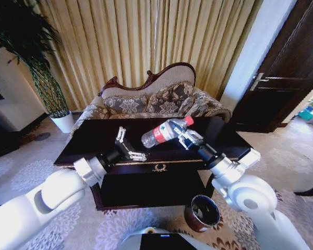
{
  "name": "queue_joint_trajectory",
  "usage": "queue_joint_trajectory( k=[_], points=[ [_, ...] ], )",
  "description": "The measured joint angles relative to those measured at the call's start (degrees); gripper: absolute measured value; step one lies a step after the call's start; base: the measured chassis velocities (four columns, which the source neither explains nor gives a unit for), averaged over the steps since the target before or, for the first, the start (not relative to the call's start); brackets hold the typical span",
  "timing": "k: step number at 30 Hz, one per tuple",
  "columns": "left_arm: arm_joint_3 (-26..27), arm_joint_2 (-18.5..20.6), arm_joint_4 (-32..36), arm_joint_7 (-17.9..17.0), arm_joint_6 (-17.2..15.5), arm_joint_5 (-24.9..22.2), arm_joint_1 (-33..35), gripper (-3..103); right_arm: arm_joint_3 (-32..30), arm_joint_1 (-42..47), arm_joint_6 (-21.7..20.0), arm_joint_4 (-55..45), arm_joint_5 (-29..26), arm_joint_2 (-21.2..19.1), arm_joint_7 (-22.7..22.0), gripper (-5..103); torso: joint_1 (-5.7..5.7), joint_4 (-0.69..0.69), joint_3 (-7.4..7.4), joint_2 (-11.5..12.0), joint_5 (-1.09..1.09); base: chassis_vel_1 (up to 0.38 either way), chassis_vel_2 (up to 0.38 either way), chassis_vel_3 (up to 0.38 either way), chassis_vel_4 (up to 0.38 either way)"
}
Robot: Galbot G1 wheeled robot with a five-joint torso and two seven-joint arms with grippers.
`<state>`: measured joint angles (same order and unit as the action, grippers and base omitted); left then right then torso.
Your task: Move to the front of the table and place the trash on the table into the trash bin.
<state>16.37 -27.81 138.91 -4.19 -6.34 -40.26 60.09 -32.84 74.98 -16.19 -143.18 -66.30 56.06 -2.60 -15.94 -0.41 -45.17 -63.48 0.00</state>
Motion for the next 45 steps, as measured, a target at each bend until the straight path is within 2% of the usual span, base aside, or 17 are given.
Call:
queue_joint_trajectory(
  k=[2, 3, 5, 8, 10, 11, 13, 14, 16, 17, 19, 20, 22, 23, 27, 35, 45],
  points=[
    [0.8, -1.9, -2.0, -6.2, -1.2, -3.0, -2.4, 100, -1.1, -0.8, 0.0, 0.5, 0.9, 0.4, -2.6, 28, 0.00, 0.00, 0.00, 0.0, -0.01, 0.000, 0.000, 0.000, 0.000],
    [0.8, -1.9, -2.0, -6.2, -1.2, -3.0, -2.4, 100, -1.1, -0.8, 0.0, 0.5, 0.9, 0.4, -2.6, 28, 0.00, 0.00, 0.00, 0.0, -0.01, 0.000, 0.000, 0.000, 0.000],
    [2.6, -3.4, -4.2, -11.4, -3.2, -5.7, -4.8, 100, -2.3, -1.3, 0.0, 1.5, 2.3, 0.6, -5.1, 28, -0.01, -0.01, 0.00, 0.0, -0.01, 0.000, 0.000, 0.000, 0.000],
    [5.5, -4.2, -6.4, -13.1, -4.9, -7.5, -6.3, 100, -3.3, -1.4, 0.0, 2.9, 5.8, 0.5, -5.8, 28, 0.00, -0.01, 0.00, 0.0, -0.01, 0.000, 0.000, 0.000, 0.000],
    [10.1, -4.6, -9.4, -14.2, -7.3, -9.2, -6.5, 100, -4.1, -1.8, 0.0, 5.2, 10.9, 0.0, -6.1, 28, 0.00, -0.01, 0.00, 0.0, -0.01, 0.000, 0.000, 0.000, 0.000],
    [10.1, -4.6, -9.4, -14.2, -7.3, -9.2, -6.5, 100, -4.1, -1.8, 0.0, 5.2, 10.9, 0.0, -6.1, 28, 0.00, -0.01, 0.00, 0.0, -0.01, 0.000, 0.000, 0.000, 0.000],
    [16.1, -4.5, -12.3, -14.5, -9.1, -10.6, -3.6, 100, -4.9, -1.8, -0.3, 7.3, 15.4, -0.3, -7.1, 28, -0.01, -0.02, 0.00, 0.0, 0.00, 0.000, 0.000, 0.000, 0.000],
    [16.1, -4.5, -12.3, -14.5, -9.1, -10.6, -3.6, 100, -4.9, -1.8, -0.3, 7.3, 15.4, -0.3, -7.1, 28, -0.01, -0.02, 0.00, 0.0, 0.00, 0.000, 0.000, 0.000, 0.000],
    [23.4, -4.5, -15.1, -14.1, -11.1, -12.1, 1.7, 100, -6.0, -1.7, -0.8, 9.7, 18.9, -0.3, -7.5, 28, -0.01, 0.01, 0.00, 0.0, -0.01, 0.000, 0.000, 0.000, 0.000],
    [23.4, -4.5, -15.1, -14.1, -11.1, -12.1, 1.7, 100, -6.0, -1.7, -0.8, 9.7, 18.9, -0.3, -7.5, 28, -0.01, 0.01, 0.00, 0.0, -0.01, 0.000, 0.000, 0.000, 0.000],
    [31.5, -6.0, -18.5, -12.7, -13.1, -13.6, 6.5, 100, -7.6, -1.7, -1.2, 12.1, 20.7, -0.6, -7.5, 28, 0.00, 0.01, 0.00, 0.0, -0.01, 0.000, 0.000, 0.000, 0.000],
    [31.5, -6.0, -18.5, -12.7, -13.1, -13.6, 6.5, 100, -7.6, -1.7, -1.2, 12.1, 20.7, -0.6, -7.5, 28, 0.00, 0.01, 0.00, 0.0, -0.01, 0.000, 0.000, 0.000, 0.000],
    [38.1, -8.2, -21.5, -8.1, -14.3, -14.0, 10.2, 100, -8.8, -1.9, -1.4, 14.7, 23.4, -0.9, -7.5, 28, 0.00, 0.02, 0.00, 0.0, -0.02, 0.000, 0.000, 0.000, 0.000],
    [38.1, -8.2, -21.5, -8.1, -14.3, -14.0, 10.2, 100, -8.8, -1.9, -1.4, 14.7, 23.4, -0.9, -7.5, 28, 0.00, 0.02, 0.00, 0.0, -0.02, 0.000, 0.000, 0.000, 0.000],
    [46.3, -10.2, -21.8, -0.3, -15.2, -16.0, 16.2, 100, -10.1, -2.0, -1.5, 18.3, 27.4, -1.0, -7.3, 28, 0.00, 0.00, 0.00, 0.0, 0.01, 0.000, 0.000, 0.000, 0.000],
    [50.0, -14.5, -17.2, 1.7, -15.8, -21.9, 20.3, 100, -10.2, -1.9, -2.7, 19.0, 28.9, -1.4, -7.1, 28, -0.01, 0.00, 0.00, 0.0, 0.00, 0.000, 0.000, 0.000, 0.000],
    [50.4, -16.3, -13.5, 2.2, -14.1, -20.4, 22.6, 100, -11.9, -1.1, -3.7, 16.9, 27.7, -3.1, -7.2, 28, -0.01, 0.00, 0.00, 0.0, 0.00, 0.015, -0.022, -0.020, 0.012]
  ],
)
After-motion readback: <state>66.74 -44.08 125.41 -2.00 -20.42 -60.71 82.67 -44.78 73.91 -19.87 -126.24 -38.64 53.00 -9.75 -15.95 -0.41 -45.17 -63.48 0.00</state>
